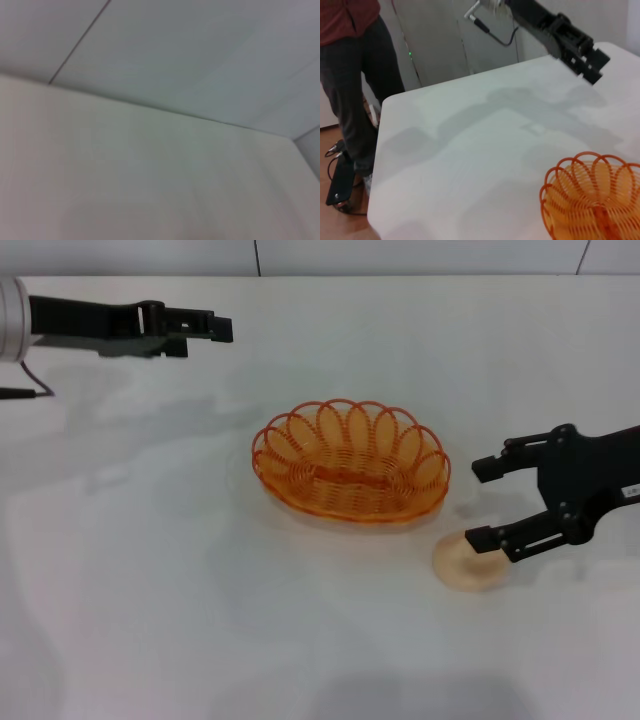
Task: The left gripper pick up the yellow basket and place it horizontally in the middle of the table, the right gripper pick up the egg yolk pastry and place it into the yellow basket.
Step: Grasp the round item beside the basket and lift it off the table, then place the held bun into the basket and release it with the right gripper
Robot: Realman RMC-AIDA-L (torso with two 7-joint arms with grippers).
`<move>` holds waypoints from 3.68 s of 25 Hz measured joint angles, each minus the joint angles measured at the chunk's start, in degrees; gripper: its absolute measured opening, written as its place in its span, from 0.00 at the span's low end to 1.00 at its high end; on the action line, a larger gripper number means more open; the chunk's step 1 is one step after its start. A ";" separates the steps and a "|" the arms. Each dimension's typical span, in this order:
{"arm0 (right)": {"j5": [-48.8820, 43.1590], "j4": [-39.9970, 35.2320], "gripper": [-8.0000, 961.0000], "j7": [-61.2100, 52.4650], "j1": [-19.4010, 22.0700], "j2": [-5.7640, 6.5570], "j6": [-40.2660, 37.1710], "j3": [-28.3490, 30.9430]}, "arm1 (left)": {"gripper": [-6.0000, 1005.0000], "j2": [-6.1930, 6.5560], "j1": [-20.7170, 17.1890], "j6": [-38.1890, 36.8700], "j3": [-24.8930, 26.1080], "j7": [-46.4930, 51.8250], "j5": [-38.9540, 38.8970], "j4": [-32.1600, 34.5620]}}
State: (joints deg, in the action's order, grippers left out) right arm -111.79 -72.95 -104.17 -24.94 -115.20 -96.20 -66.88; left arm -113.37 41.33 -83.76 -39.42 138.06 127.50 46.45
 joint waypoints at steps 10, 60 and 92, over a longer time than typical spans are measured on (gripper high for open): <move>-3.04 4.73 0.85 -0.10 -3.78 -0.08 3.40 -3.93 | 0.89 2.01 1.33 -3.18 -9.90 -15.69 5.09 6.51; -9.78 10.79 0.25 -3.52 -4.14 -0.20 11.59 -9.66 | 0.89 -2.50 0.15 -6.93 -14.93 -24.81 7.40 11.82; -1.38 -4.50 0.03 -7.32 -1.91 -0.36 11.54 -11.10 | 0.89 -1.75 -6.00 -11.02 -13.46 -29.19 3.21 13.31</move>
State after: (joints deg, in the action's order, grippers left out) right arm -113.17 -77.45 -111.48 -26.86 -115.57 -84.67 -77.97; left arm -115.11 35.33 -94.78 -52.88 108.87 130.72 59.76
